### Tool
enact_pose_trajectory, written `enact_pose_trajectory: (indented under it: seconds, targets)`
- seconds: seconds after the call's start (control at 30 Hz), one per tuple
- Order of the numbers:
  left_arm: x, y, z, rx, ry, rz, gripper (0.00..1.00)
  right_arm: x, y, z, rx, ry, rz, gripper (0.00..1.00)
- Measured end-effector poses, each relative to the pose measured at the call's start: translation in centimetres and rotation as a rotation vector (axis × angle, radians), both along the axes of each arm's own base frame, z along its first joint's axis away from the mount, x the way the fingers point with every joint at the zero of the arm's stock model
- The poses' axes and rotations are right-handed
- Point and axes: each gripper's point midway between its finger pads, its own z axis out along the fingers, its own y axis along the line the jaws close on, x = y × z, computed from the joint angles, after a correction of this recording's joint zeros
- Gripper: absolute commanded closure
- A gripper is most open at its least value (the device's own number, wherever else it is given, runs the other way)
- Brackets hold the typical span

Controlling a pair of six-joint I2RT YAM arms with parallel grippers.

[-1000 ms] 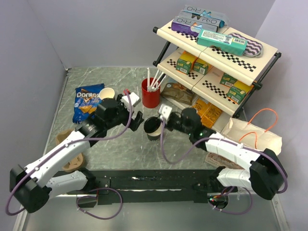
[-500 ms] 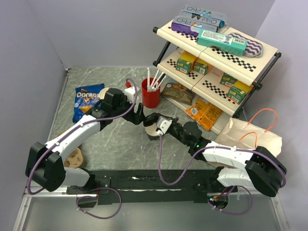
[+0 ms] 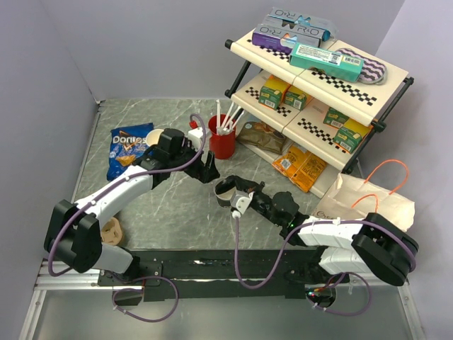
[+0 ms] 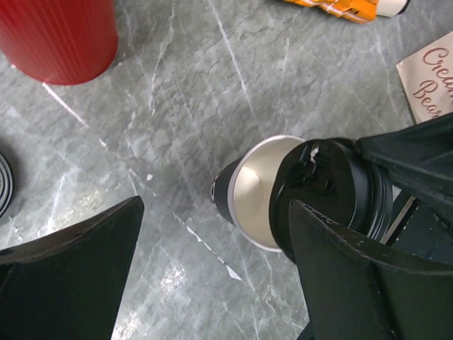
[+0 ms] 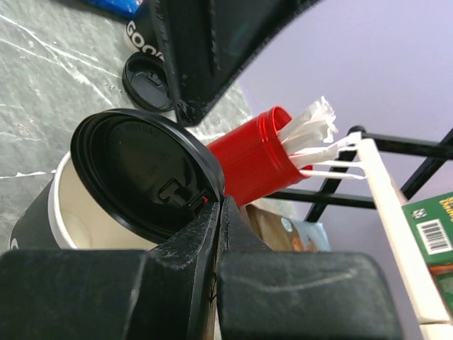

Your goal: Pack the takeout coffee

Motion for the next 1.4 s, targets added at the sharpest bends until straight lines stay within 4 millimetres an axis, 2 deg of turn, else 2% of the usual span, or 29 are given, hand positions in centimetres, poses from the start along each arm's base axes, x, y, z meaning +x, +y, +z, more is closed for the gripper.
enact_pose_trajectory:
  seconds: [0.2, 0.4, 0.6, 0.87, 1.17, 1.4]
  targets:
    - [-0.1, -0.6, 0.2, -0.028, 0.006, -0.023, 0.12, -0.9, 0.1, -0.1, -0.023, -0.057, 0.031, 0.98]
    - [-0.3, -1.1, 0.6, -0.058, 0.011, -0.043, 0.12, -1.4, 0.0, -0.7, -0.053, -0.077, 0.045, 0.85]
    - [-0.7, -1.3, 0.1, -0.067, 0.024, -0.057, 0.12, -1.6, 0.2, -0.8, -0.067, -0.095, 0.055, 0.78]
    - [-1.6, -1.4, -0.6, -0.079, 0.052, -0.082, 0.13, -2.0, 0.0, -1.7, -0.101, -0.103, 0.064, 0.76]
    - [-1.7, -1.7, -0.4, -0.093, 0.051, -0.100, 0.13, -2.7, 0.0, -2.2, -0.127, -0.119, 0.082, 0.73]
    - [-2.1, -1.9, -0.2, -0.107, 0.062, -0.114, 0.14, -3.4, 0.1, -1.7, -0.127, -0.146, 0.098, 0.71]
